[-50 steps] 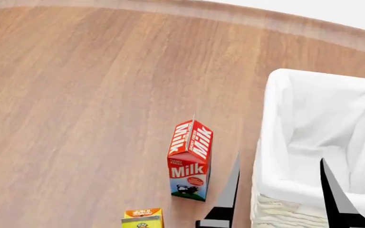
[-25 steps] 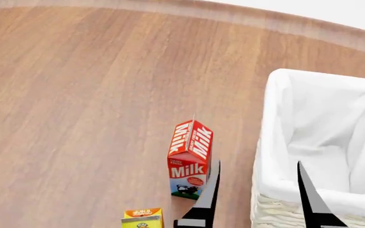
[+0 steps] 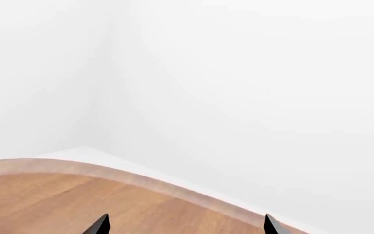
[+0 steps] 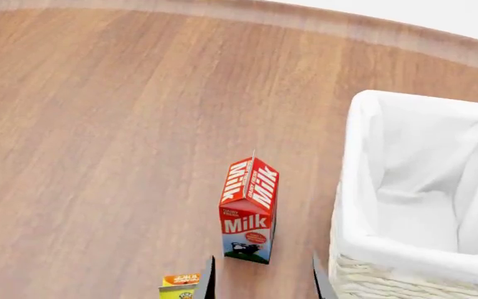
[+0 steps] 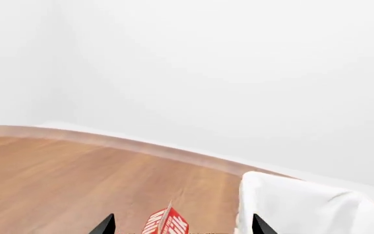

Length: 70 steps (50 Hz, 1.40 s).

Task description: Pick up the orange juice, and put it in the basket.

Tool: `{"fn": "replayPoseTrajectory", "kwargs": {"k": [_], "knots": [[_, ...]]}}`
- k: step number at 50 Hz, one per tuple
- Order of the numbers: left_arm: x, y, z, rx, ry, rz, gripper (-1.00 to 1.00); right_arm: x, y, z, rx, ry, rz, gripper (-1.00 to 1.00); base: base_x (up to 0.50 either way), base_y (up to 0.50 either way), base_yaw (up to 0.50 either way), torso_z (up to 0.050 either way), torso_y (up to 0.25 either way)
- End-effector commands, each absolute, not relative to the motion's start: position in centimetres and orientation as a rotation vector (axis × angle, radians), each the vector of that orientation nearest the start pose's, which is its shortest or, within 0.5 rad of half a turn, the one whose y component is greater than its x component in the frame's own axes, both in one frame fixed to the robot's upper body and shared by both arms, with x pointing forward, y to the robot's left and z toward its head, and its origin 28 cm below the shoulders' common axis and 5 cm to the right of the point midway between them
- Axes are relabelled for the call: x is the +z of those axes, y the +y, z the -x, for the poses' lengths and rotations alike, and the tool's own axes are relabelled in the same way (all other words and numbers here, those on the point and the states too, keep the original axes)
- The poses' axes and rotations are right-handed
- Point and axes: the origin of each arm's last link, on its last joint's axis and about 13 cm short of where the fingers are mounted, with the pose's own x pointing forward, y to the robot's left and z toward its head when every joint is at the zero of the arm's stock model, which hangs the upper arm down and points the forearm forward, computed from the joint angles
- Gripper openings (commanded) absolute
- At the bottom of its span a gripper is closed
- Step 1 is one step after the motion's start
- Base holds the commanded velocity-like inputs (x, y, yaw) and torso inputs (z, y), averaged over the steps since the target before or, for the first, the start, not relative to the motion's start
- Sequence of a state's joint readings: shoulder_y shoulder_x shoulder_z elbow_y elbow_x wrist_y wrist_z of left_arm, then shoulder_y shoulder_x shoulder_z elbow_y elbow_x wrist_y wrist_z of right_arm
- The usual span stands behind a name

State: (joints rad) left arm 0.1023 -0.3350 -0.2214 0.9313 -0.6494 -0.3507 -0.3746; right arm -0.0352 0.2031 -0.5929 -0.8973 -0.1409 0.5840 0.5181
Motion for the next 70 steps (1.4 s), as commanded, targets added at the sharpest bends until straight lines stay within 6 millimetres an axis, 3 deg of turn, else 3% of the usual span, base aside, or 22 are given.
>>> {"fn": "replayPoseTrajectory", "kwargs": {"k": [1,20,34,49,70], "knots": [[17.4,24.7,-14.9,0.095,-0.431,0.234,1.0,12.5,-1.9,-13.0,0.059,-0.29,0.123,1.0,0.0,0.0,0.0,0.0,0.0],[17.3,24.4,-15.0,0.081,-0.426,0.234,1.0,11.4,-0.1,-13.6,0.127,-0.278,0.102,1.0,0.0,0.0,0.0,0.0,0.0],[17.6,24.6,-14.8,0.084,-0.44,0.236,1.0,8.6,1.2,-14.3,0.148,-0.207,0.066,1.0,0.0,0.0,0.0,0.0,0.0],[17.6,24.5,-14.8,0.075,-0.443,0.236,1.0,7.2,2.9,-13.9,0.139,-0.182,0.082,1.0,0.0,0.0,0.0,0.0,0.0],[17.7,24.5,-14.7,0.074,-0.444,0.239,1.0,6.2,3.3,-14.0,0.067,-0.137,0.102,1.0,0.0,0.0,0.0,0.0,0.0]]}}
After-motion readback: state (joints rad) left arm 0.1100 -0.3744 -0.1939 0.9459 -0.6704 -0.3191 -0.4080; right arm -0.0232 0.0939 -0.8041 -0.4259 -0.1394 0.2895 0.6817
